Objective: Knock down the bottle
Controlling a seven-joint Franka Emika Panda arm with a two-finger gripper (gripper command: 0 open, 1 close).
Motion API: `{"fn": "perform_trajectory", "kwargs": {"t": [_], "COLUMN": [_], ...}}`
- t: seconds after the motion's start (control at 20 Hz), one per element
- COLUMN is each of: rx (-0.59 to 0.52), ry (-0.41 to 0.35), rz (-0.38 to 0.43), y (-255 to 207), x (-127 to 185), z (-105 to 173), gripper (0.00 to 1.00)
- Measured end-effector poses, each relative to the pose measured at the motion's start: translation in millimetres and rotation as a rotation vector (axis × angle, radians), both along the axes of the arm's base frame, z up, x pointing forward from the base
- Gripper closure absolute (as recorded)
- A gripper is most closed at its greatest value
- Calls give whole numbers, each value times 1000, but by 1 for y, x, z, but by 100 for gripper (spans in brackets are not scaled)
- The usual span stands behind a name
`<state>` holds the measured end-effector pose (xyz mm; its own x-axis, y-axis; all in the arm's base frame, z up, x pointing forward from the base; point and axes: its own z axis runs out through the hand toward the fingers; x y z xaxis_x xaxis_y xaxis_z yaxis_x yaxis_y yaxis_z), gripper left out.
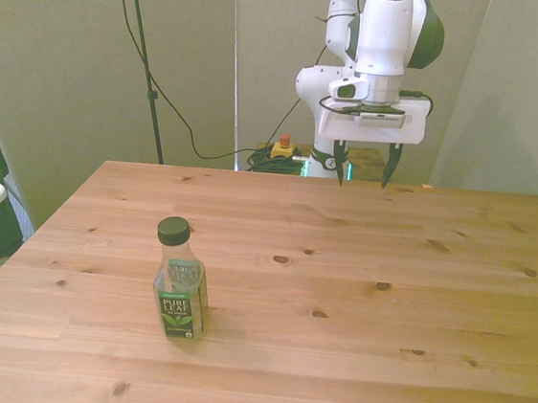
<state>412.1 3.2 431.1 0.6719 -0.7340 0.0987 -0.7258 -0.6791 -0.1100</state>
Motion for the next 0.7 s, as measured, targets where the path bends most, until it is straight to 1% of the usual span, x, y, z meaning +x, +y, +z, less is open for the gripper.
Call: {"fn": "perform_trajectory", "kwargs": {"t": [0.1, 0.2, 0.4, 0.55, 0.7], "rx": [-5, -29, -68, -86, -106], "ry": [5, -5, -54, -110, -180], "rz": [1, -5, -40, -67, -85], "y": [-1, -15, -70, -118, -154], "x": [-1, 0, 9, 30, 63], "z": [-2, 3, 24, 43, 54], "gripper": [0, 0, 0, 0, 0]}}
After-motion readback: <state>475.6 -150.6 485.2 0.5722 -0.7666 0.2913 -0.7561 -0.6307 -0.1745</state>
